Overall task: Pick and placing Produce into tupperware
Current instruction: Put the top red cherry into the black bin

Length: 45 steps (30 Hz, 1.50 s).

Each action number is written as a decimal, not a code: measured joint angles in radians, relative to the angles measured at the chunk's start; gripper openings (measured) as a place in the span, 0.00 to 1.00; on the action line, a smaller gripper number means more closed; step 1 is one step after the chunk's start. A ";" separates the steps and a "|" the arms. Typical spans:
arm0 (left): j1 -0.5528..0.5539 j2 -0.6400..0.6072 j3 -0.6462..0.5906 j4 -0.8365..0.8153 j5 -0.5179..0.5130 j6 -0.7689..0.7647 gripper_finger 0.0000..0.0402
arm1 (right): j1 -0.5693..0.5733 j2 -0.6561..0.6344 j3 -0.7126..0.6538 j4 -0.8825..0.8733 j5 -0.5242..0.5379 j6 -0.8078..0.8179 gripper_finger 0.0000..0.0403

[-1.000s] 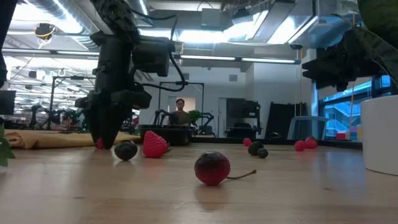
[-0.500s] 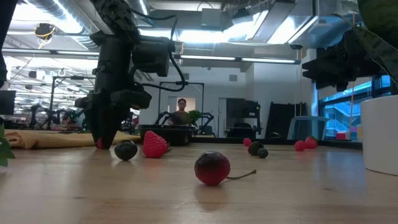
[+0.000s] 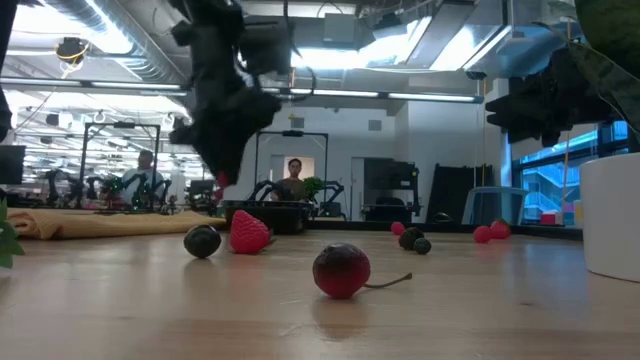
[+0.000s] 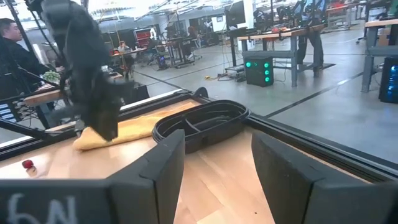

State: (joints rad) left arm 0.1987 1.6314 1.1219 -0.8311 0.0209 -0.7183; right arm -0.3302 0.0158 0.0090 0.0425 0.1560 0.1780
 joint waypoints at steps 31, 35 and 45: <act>0.457 0.202 0.414 0.007 0.015 0.268 0.25 | 0.000 0.000 0.000 0.005 0.038 -0.003 0.47; 0.476 0.289 0.451 0.008 0.015 0.284 0.25 | 0.000 0.000 0.000 0.005 0.038 -0.003 0.47; 0.494 0.409 0.484 0.009 0.016 0.285 0.25 | 0.000 0.000 0.000 0.005 0.038 -0.003 0.47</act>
State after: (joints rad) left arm 0.6922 2.0401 1.6058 -0.8221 0.0368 -0.4332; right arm -0.3300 0.0158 0.0090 0.0473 0.1940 0.1749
